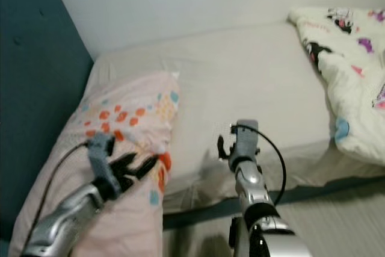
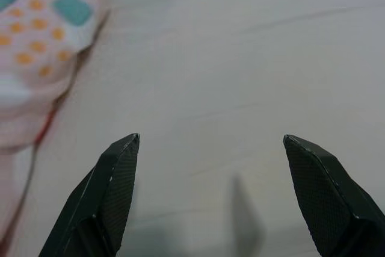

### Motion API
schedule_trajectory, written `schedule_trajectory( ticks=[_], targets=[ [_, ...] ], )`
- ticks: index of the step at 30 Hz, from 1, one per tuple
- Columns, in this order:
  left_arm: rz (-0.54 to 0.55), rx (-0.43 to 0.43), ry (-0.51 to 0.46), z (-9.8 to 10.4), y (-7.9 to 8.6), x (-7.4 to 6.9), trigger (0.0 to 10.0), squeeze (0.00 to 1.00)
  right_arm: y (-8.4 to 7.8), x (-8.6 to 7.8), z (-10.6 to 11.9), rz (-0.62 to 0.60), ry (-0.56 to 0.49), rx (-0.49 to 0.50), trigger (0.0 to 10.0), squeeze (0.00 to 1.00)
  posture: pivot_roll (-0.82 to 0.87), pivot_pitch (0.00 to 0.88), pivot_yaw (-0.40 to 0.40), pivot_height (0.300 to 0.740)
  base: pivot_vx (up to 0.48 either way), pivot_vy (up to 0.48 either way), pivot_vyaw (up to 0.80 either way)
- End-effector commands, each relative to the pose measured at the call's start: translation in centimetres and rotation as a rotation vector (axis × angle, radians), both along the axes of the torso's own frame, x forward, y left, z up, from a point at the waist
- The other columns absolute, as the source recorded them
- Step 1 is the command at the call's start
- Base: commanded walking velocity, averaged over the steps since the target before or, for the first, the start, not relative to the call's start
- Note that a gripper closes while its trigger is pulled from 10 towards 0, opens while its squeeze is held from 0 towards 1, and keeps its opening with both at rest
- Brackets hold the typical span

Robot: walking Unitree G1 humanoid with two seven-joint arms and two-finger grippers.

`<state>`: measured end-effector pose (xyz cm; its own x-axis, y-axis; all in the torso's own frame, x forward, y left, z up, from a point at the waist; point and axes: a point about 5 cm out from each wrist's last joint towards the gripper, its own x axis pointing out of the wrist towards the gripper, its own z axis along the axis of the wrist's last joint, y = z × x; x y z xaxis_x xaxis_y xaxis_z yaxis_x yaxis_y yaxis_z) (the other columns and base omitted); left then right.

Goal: Clean up the room

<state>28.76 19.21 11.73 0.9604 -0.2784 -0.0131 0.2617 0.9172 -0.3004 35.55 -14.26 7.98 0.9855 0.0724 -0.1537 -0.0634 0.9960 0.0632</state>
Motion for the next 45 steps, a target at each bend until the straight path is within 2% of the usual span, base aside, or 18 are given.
schedule_trajectory(
  ticks=[1,2,3,5,7,9,11,12,13,16,24,27,29,31,38,40,43,45],
  targets=[
    [0.133,0.033,0.007,-0.6,2.6,-0.5,10.0,0.0,0.3,-0.5,-0.7,0.018,0.023,0.006,10.0,0.0,0.05,0.174,-0.005,0.582,0.0,0.0,0.0],
    [0.338,0.08,0.001,-0.8,5.8,-0.6,10.0,0.0,0.3,-0.5,-0.6,0.035,0.007,0.006,10.0,0.0,0.06,0.168,-0.017,0.582,0.0,0.0,0.0],
    [0.338,0.08,0.001,-0.8,5.8,-0.6,10.0,0.0,0.3,-0.5,-0.6,0.035,0.007,0.006,10.0,0.0,0.06,0.168,-0.017,0.582,0.0,0.0,0.0],
    [0.61,0.148,0.005,-1.5,10.7,-2.2,10.0,0.0,0.5,-0.6,-0.5,0.069,-0.009,0.002,10.0,0.0,0.05,0.159,-0.034,0.582,0.0,0.0,0.0],
    [0.645,0.13,0.026,-1.6,12.1,-4.1,10.0,0.0,0.6,-0.7,-0.6,0.093,-0.007,-0.007,10.0,0.0,0.04,0.153,-0.04,0.582,0.0,0.0,0.0],
    [0.582,0.121,0.049,-2.0,12.0,-4.9,10.0,0.0,0.6,-0.8,-0.7,0.101,-0.005,-0.014,10.0,0.0,0.04,0.15,-0.041,0.582,0.0,0.0,0.0],
    [0.367,0.152,0.118,-3.2,11.2,-6.7,10.0,0.0,0.6,-1.0,-1.0,0.104,0.001,-0.023,10.0,0.0,0.03,0.149,-0.041,0.582,0.0,0.0,0.0],
    [0.367,0.152,0.118,-3.2,11.2,-6.7,10.0,0.0,0.6,-1.0,-1.0,0.104,0.001,-0.023,10.0,0.0,0.03,0.149,-0.041,0.582,0.0,0.0,0.0],
    [0.196,0.22,0.172,-3.5,10.8,-8.2,10.0,0.0,0.4,-1.1,-1.1,0.102,0.003,-0.023,10.0,0.0,0.03,0.148,-0.04,0.582,0.0,0.0,0.0],
    [0.041,0.316,0.218,-3.2,11.6,-10.6,10.0,0.0,0.2,-1.2,-1.2,0.102,0.004,-0.021,10.0,0.0,0.03,0.149,-0.042,0.582,0.0,0.0,0.0],
    [-0.086,0.429,0.266,-1.3,13.9,-12.7,10.0,0.0,0.2,-1.3,-1.4,0.11,0.009,-0.016,10.0,0.0,0.05,0.149,-0.049,0.582,0.0,0.0,0.0],
    [-0.21,0.521,0.36,-1.3,14.4,-13.9,10.0,0.0,0.4,-1.4,-1.4,0.118,0.012,-0.015,10.0,0.0,0.05,0.149,-0.051,0.582,0.0,0.0,0.0],
    [-0.307,0.585,0.442,-1.8,14.1,-14.7,10.0,0.0,0.5,-1.4,-1.5,0.122,0.015,-0.015,10.0,0.0,0.06,0.149,-0.051,0.582,0.0,0.0,0.0],
    [-0.498,0.675,0.568,-3.2,12.7,-16.1,10.0,0.0,0.7,-1.4,-1.6,0.139,0.021,-0.024,10.0,0.0,0.06,0.149,-0.051,0.582,0.0,0.0,0.0],
    [-0.652,0.741,0.656,-6.1,10.9,-17.6,10.0,0.0,1.0,-1.9,-2.1,0.196,0.043,-0.032,10.0,0.0,0.05,0.151,-0.048,0.582,0.0,0.0,0.0],
    [-0.682,0.736,0.667,-6.3,10.5,-18.0,10.0,0.0,1.6,-2.2,-2.2,0.283,0.046,-0.033,10.0,0.0,0.04,0.158,-0.047,0.582,0.0,0.0,0.0],
    [-0.714,0.713,0.672,-6.7,9.7,-18.4,10.0,0.0,5.0,-4.2,-1.9,0.723,0.024,0.087,10.0,0.0,0.04,0.164,-0.045,0.582,0.0,0.0,0.0],
    [-0.718,0.714,0.669,-6.7,9.5,-18.4,10.0,0.0,5.7,-4.8,-1.7,0.826,0.023,0.107,10.0,0.0,0.04,0.165,-0.048,0.582,0.0,0.0,0.0]
  ],
)
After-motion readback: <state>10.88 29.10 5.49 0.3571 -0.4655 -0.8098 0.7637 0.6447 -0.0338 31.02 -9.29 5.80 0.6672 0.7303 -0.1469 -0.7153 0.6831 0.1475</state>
